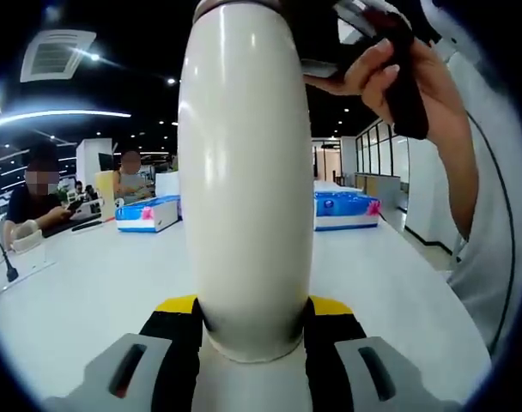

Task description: Grasp the water cup twist off the cup lid place the cup lid on the table

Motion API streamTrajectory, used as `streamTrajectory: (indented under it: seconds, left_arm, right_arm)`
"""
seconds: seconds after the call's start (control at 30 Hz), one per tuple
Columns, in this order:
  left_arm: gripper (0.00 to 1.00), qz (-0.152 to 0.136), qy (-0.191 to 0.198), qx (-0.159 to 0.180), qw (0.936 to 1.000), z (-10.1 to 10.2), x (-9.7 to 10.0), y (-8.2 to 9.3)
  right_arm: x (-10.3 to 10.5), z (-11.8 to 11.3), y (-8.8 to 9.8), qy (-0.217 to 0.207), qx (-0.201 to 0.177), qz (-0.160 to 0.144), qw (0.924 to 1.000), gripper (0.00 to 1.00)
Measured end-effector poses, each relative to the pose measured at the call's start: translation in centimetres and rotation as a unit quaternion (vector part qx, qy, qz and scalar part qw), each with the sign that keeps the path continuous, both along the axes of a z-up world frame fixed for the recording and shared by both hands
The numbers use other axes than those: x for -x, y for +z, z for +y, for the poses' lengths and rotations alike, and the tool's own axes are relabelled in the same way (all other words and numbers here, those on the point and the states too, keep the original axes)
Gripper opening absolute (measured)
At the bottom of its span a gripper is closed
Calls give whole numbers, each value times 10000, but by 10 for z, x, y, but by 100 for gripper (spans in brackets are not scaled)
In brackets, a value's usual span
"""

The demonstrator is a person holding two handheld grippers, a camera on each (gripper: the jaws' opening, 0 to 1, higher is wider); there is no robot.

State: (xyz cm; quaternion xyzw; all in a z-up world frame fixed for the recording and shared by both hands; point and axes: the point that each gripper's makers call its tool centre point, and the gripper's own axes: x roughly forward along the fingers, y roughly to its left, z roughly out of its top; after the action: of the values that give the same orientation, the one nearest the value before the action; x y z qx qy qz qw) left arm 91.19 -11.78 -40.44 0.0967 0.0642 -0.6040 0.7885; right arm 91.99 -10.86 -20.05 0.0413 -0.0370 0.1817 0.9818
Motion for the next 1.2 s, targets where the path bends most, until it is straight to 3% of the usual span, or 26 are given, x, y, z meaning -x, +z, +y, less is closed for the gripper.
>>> streamTrajectory:
  seconds: [0.4, 0.83, 0.97, 1.2]
  left_arm:
    - [48, -8, 2, -8, 10000, 0, 0, 0]
    - [48, -16, 5, -17, 10000, 0, 0, 0]
    - [48, -19, 5, -19, 10000, 0, 0, 0]
    - [48, -19, 6, -23, 10000, 0, 0, 0]
  right_arm:
    - [0, 3, -1, 186, 163, 32, 9997, 46]
    - [-1, 5, -2, 953, 358, -10, 9948, 46]
    - [-1, 6, -3, 1177, 236, 92, 9927, 46]
    - [-1, 7, -3, 1538, 280, 14, 9877, 46]
